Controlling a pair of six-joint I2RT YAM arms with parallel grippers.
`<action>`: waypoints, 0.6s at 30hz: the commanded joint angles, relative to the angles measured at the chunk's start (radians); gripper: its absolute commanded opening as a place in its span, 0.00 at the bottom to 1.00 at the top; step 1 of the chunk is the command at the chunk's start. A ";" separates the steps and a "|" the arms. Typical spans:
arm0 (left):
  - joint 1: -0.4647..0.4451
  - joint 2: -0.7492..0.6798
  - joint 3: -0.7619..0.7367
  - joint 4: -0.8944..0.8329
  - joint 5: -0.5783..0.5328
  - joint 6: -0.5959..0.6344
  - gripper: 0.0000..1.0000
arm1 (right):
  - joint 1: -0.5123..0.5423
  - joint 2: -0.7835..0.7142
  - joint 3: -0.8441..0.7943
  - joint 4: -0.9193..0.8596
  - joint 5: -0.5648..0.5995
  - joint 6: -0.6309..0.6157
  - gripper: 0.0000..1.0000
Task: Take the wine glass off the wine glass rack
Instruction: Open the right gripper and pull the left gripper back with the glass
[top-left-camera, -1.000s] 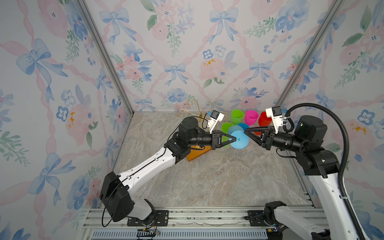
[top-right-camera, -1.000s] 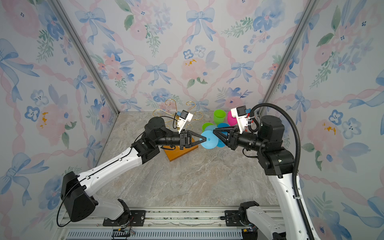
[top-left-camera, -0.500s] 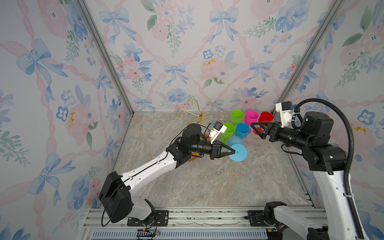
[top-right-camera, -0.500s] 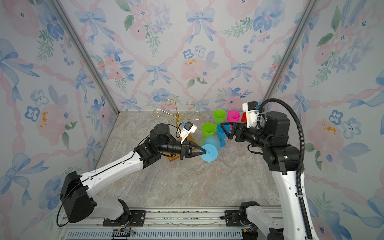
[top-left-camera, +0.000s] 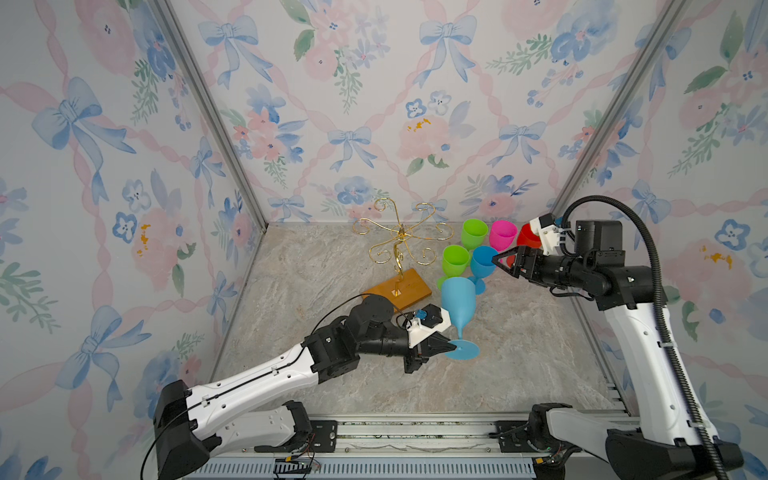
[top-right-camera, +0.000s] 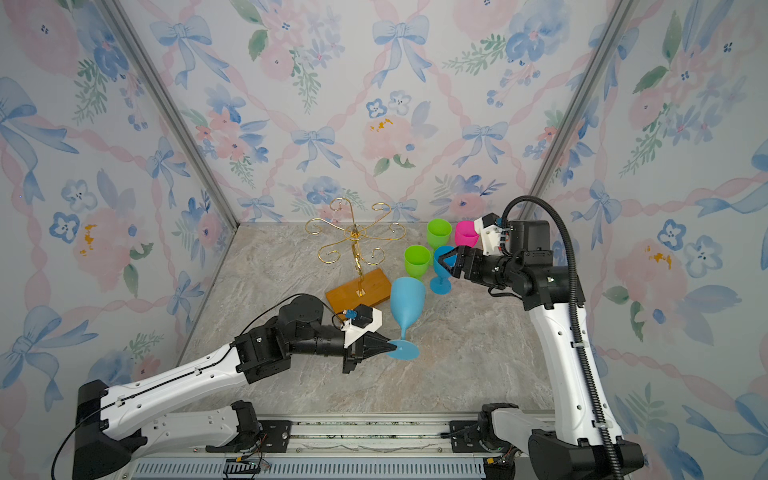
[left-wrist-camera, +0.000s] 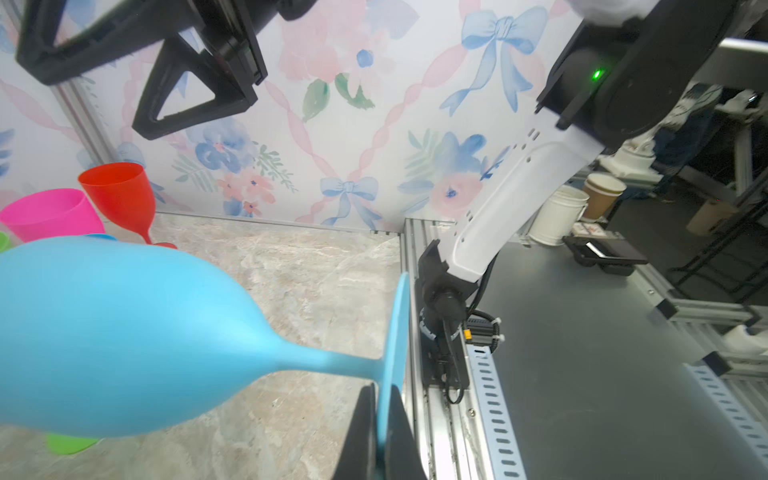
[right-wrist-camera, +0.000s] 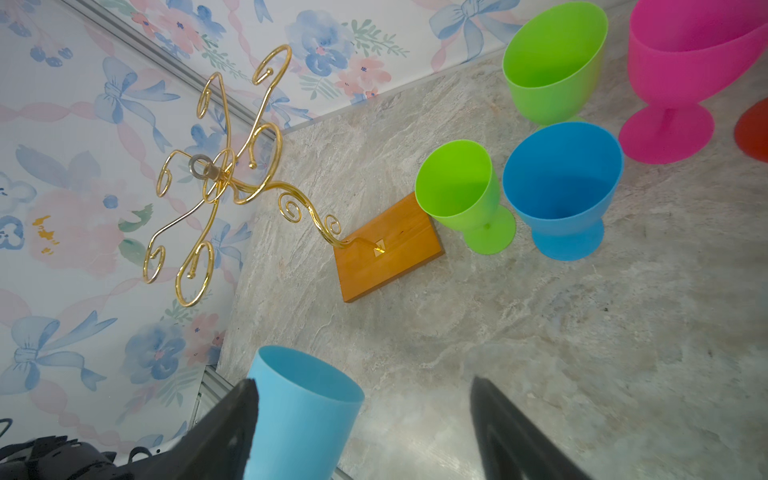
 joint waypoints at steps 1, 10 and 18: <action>-0.075 -0.043 -0.076 -0.018 -0.304 0.283 0.00 | 0.021 0.022 -0.011 -0.039 -0.055 0.012 0.82; -0.186 -0.080 -0.212 0.005 -0.639 0.645 0.00 | 0.149 0.091 -0.003 -0.125 -0.082 -0.025 0.83; -0.269 -0.065 -0.329 0.057 -0.903 0.965 0.00 | 0.255 0.146 0.033 -0.204 -0.007 -0.082 0.82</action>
